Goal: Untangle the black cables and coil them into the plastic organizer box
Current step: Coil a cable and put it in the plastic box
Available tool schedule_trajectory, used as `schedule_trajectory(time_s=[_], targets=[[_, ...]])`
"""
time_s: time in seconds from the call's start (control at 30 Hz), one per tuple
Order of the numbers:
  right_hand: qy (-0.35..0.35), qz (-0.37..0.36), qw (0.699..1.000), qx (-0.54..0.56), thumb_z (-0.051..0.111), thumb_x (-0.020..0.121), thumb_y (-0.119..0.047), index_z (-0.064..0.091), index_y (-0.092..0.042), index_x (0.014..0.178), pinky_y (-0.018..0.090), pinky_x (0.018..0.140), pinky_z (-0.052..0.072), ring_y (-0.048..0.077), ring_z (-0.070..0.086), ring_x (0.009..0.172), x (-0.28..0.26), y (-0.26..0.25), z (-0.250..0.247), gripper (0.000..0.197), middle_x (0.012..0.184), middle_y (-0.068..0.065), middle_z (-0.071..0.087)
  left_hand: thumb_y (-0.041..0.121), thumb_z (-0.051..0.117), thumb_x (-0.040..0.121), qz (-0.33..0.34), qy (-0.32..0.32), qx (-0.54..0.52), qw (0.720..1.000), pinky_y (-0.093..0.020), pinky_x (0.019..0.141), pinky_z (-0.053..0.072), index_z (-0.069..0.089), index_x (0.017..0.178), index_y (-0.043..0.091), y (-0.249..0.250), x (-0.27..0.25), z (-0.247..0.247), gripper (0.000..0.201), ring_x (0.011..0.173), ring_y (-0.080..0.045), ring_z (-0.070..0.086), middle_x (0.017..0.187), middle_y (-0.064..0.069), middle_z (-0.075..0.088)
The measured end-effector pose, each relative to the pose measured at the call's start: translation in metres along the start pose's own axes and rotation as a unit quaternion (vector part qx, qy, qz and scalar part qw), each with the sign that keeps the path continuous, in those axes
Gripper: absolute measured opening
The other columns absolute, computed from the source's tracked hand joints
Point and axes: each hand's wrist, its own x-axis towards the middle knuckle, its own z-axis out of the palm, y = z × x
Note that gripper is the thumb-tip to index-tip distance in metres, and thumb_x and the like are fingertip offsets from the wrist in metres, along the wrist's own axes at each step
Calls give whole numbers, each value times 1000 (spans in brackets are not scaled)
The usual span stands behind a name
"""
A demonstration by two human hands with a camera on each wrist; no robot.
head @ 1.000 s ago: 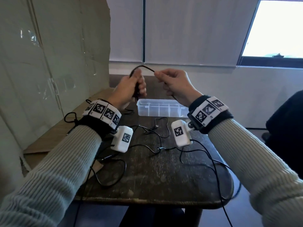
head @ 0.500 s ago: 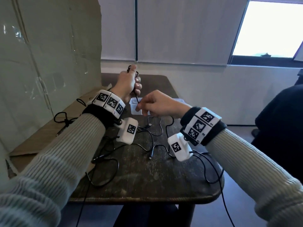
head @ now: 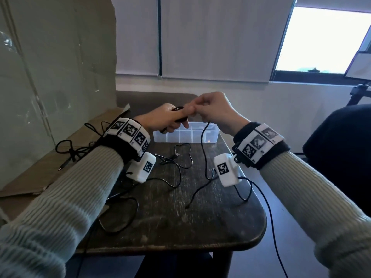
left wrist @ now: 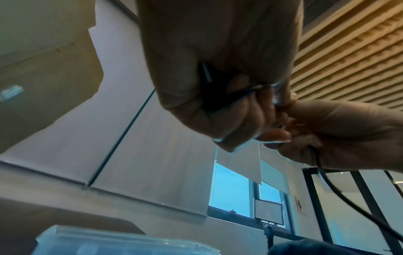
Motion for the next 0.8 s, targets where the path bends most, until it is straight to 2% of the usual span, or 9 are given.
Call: schedule_trajectory(time_s=[0.13,0.27,0.33,0.4,0.47,0.53,0.6,0.7,0.8], targets=[[-18,75,986,147,73,85,-21,66,-8,83,18,45,37,5,42,45,5,9,-5,15,62,-4,61,47,54,85,-20,-48,-14,999,-24,47,23,60,78,12,-3,-5,-1,36,45,-8,31,49,9,35],[-49,87,963,250,68,89,-17,62,-8,86,18,49,42,6,43,48,5,10,-3,11,67,-2,60,39,40,101,5,32,-133,991,-17,45,30,51,78,18,0,-9,0,33,47,-3,43,51,12,41],[-53,75,958,272,64,92,-15,61,-9,84,21,51,47,7,46,49,3,12,-1,10,68,0,58,39,38,101,15,77,-207,975,-24,61,45,51,78,19,4,-10,0,33,69,-6,63,66,8,59],[-58,65,965,249,61,94,-18,61,-12,83,24,52,49,8,46,50,0,15,2,13,66,0,55,39,36,101,16,122,-290,949,-42,86,46,50,79,20,6,-7,-2,32,98,-14,69,95,1,71],[-62,71,975,199,57,97,-23,59,-14,85,24,50,49,7,41,46,-5,20,7,14,64,-2,51,38,29,103,22,166,-378,911,-55,99,38,47,79,21,7,-3,-6,35,107,-19,67,110,-6,71],[-66,83,983,148,51,100,-25,59,-15,87,20,41,41,6,33,41,-11,25,14,17,58,-4,45,38,21,105,43,202,-451,868,-56,105,34,44,77,21,12,-1,-11,40,102,-21,69,103,-6,74],[-82,85,987,106,48,101,-26,61,-14,88,17,35,28,6,28,40,-18,28,21,22,52,-6,40,38,19,105,58,226,-507,830,-56,98,41,44,75,19,19,-2,-16,43,89,-21,72,83,-2,74],[-135,70,985,83,47,101,-32,66,-10,90,17,38,22,7,26,42,-26,23,24,31,50,-7,38,38,26,104,57,253,-559,788,-40,62,59,43,74,14,28,-5,-18,42,52,-11,60,55,2,54],[-197,50,977,67,52,99,-26,69,-6,92,17,42,24,7,28,45,-31,10,17,28,53,-7,38,42,31,103,30,298,-469,831,-14,36,31,38,75,16,24,-4,-22,39,37,-3,34,57,5,42]])
